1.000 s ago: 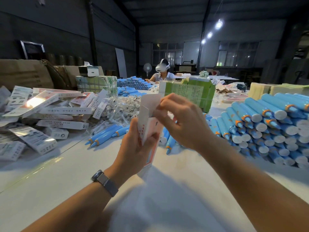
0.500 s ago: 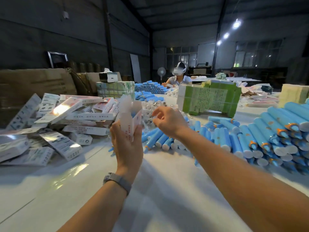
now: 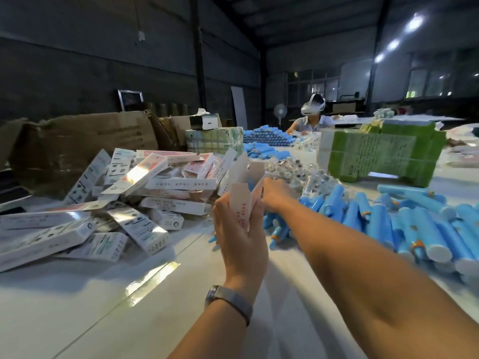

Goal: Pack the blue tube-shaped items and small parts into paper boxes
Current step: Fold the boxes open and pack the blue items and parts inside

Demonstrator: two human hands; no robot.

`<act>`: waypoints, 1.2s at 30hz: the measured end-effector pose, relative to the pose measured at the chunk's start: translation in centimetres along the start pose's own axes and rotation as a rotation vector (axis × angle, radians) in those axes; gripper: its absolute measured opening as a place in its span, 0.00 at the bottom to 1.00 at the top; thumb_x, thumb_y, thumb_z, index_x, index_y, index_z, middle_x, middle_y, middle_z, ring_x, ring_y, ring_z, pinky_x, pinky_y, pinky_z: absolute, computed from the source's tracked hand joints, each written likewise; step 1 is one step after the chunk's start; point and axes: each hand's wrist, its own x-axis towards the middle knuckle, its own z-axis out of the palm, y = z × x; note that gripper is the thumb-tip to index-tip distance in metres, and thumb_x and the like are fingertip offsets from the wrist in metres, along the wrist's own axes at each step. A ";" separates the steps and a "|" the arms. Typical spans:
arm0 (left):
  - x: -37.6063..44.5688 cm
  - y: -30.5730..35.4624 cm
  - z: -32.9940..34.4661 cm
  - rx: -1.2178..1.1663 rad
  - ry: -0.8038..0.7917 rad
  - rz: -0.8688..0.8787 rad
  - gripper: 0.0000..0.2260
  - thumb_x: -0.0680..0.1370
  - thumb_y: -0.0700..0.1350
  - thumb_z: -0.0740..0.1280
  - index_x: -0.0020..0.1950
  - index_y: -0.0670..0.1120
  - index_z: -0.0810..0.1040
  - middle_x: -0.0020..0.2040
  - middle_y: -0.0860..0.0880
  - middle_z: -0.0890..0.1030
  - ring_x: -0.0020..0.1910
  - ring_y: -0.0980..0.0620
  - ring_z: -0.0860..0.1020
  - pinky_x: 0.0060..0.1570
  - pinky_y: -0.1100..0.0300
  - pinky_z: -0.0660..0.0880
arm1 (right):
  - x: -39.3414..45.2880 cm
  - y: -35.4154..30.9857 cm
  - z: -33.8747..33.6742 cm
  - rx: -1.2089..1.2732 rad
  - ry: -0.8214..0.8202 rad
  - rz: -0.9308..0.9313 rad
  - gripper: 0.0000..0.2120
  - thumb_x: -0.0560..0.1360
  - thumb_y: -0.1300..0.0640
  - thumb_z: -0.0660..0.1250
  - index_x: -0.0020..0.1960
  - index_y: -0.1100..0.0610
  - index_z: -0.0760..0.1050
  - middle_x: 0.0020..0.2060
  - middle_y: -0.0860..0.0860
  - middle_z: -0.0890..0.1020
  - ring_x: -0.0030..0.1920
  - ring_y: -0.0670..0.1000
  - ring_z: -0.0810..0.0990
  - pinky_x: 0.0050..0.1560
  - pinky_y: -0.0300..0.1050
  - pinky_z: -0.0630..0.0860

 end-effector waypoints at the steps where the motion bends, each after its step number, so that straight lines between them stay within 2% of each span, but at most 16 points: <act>1: 0.2 0.1 -0.1 -0.010 -0.004 -0.002 0.20 0.80 0.46 0.70 0.55 0.68 0.63 0.56 0.49 0.73 0.55 0.49 0.75 0.52 0.43 0.78 | 0.1 0.0 -0.1 0.071 0.004 -0.011 0.13 0.75 0.56 0.66 0.58 0.54 0.70 0.56 0.57 0.77 0.53 0.58 0.77 0.46 0.49 0.72; 5: 0.4 0.2 0.1 -0.028 0.029 -0.016 0.20 0.79 0.45 0.71 0.53 0.65 0.63 0.55 0.48 0.75 0.53 0.45 0.76 0.50 0.40 0.78 | -1.6 0.4 -2.8 0.310 0.159 -0.116 0.28 0.71 0.60 0.68 0.69 0.52 0.64 0.45 0.57 0.81 0.43 0.57 0.79 0.42 0.50 0.77; 7: 0.1 0.7 0.3 -0.055 0.015 -0.043 0.20 0.78 0.43 0.71 0.52 0.63 0.63 0.52 0.48 0.76 0.50 0.44 0.77 0.49 0.39 0.77 | -3.8 0.9 -5.2 0.455 0.288 -0.177 0.31 0.72 0.61 0.67 0.72 0.50 0.62 0.37 0.56 0.80 0.37 0.55 0.79 0.40 0.50 0.77; 9: -0.3 1.6 0.6 -0.089 -0.039 -0.020 0.21 0.78 0.43 0.71 0.49 0.67 0.64 0.50 0.53 0.75 0.48 0.49 0.76 0.48 0.45 0.78 | -6.8 1.8 -8.0 0.706 0.399 -0.242 0.30 0.73 0.64 0.66 0.72 0.49 0.62 0.34 0.55 0.78 0.30 0.54 0.77 0.32 0.47 0.76; 11: -1.0 2.8 1.0 -0.117 -0.103 0.039 0.19 0.78 0.48 0.70 0.50 0.70 0.64 0.48 0.60 0.74 0.45 0.56 0.74 0.45 0.57 0.76 | -10.8 2.5 -10.8 0.967 0.501 -0.312 0.28 0.72 0.66 0.64 0.68 0.47 0.64 0.37 0.60 0.78 0.27 0.53 0.77 0.26 0.43 0.73; 13: -1.9 3.5 1.5 -0.169 -0.160 0.040 0.12 0.76 0.53 0.69 0.51 0.62 0.66 0.48 0.58 0.75 0.47 0.51 0.76 0.47 0.52 0.78 | -14.9 3.0 -13.2 1.111 0.599 -0.385 0.26 0.70 0.66 0.64 0.63 0.46 0.65 0.39 0.64 0.78 0.27 0.51 0.77 0.26 0.39 0.72; 15: -2.7 3.8 2.0 -0.177 -0.195 0.006 0.13 0.76 0.51 0.70 0.50 0.53 0.66 0.48 0.52 0.77 0.47 0.44 0.77 0.47 0.44 0.78 | -18.6 3.1 -14.5 1.173 0.626 -0.507 0.26 0.69 0.68 0.64 0.60 0.45 0.65 0.39 0.64 0.78 0.29 0.51 0.78 0.29 0.37 0.73; 17: -3.3 4.2 2.2 -0.154 -0.197 0.034 0.14 0.77 0.47 0.71 0.47 0.53 0.64 0.44 0.59 0.75 0.43 0.50 0.76 0.45 0.52 0.77 | -21.1 3.2 -14.7 1.135 0.606 -0.622 0.28 0.69 0.70 0.65 0.60 0.45 0.64 0.37 0.57 0.79 0.31 0.51 0.78 0.30 0.39 0.73; 20: -4.0 5.2 2.2 -0.122 -0.206 0.135 0.15 0.77 0.51 0.69 0.46 0.60 0.61 0.42 0.65 0.72 0.39 0.59 0.73 0.40 0.66 0.70 | -22.7 3.6 -14.2 0.946 0.628 -0.670 0.30 0.69 0.68 0.69 0.61 0.44 0.63 0.36 0.54 0.79 0.32 0.54 0.79 0.30 0.54 0.76; 22: -4.4 5.5 2.4 -0.129 -0.232 0.132 0.15 0.77 0.51 0.70 0.51 0.63 0.64 0.47 0.60 0.77 0.43 0.55 0.78 0.42 0.61 0.74 | -22.7 4.2 -14.0 0.757 0.707 -0.655 0.26 0.70 0.63 0.70 0.59 0.42 0.66 0.36 0.49 0.79 0.31 0.48 0.79 0.30 0.50 0.76; 24: -4.8 5.6 2.6 -0.109 -0.251 0.109 0.18 0.77 0.46 0.72 0.51 0.64 0.65 0.49 0.50 0.79 0.46 0.47 0.79 0.44 0.51 0.77 | -22.4 4.9 -13.9 0.512 0.804 -0.689 0.21 0.70 0.61 0.70 0.59 0.46 0.68 0.35 0.45 0.79 0.32 0.40 0.77 0.32 0.32 0.70; 25: -4.9 5.6 2.6 -0.089 -0.256 0.105 0.21 0.77 0.45 0.73 0.49 0.66 0.64 0.48 0.48 0.79 0.46 0.45 0.79 0.43 0.49 0.76 | -22.3 5.2 -13.8 0.408 0.831 -0.711 0.20 0.71 0.61 0.70 0.59 0.49 0.70 0.35 0.44 0.79 0.34 0.37 0.75 0.35 0.29 0.69; 27: -5.0 5.9 2.7 -0.064 -0.269 0.093 0.22 0.77 0.44 0.74 0.49 0.67 0.64 0.47 0.48 0.79 0.44 0.44 0.78 0.41 0.48 0.76 | -22.0 5.7 -13.5 0.270 0.855 -0.754 0.17 0.72 0.62 0.69 0.60 0.55 0.75 0.39 0.45 0.79 0.39 0.40 0.76 0.36 0.41 0.75; 29: -5.1 5.9 2.7 -0.072 -0.290 0.070 0.19 0.76 0.47 0.73 0.49 0.66 0.65 0.46 0.49 0.79 0.43 0.45 0.78 0.39 0.48 0.76 | -21.8 5.9 -13.3 0.211 0.876 -0.787 0.15 0.72 0.63 0.69 0.59 0.60 0.78 0.44 0.44 0.78 0.42 0.52 0.77 0.38 0.53 0.76; 33: -5.4 5.7 2.8 -0.102 -0.313 0.025 0.16 0.76 0.48 0.73 0.50 0.62 0.66 0.45 0.51 0.80 0.40 0.48 0.78 0.35 0.54 0.76 | -21.7 6.2 -13.4 0.207 0.893 -0.782 0.15 0.72 0.62 0.71 0.58 0.60 0.79 0.45 0.48 0.78 0.45 0.55 0.77 0.42 0.53 0.76; 36: -5.4 5.9 2.7 -0.108 -0.318 0.021 0.17 0.76 0.50 0.72 0.50 0.67 0.66 0.45 0.53 0.79 0.38 0.52 0.78 0.33 0.63 0.73 | -21.7 6.6 -13.4 0.212 0.887 -0.753 0.20 0.71 0.62 0.73 0.63 0.58 0.77 0.43 0.48 0.77 0.43 0.51 0.75 0.43 0.43 0.73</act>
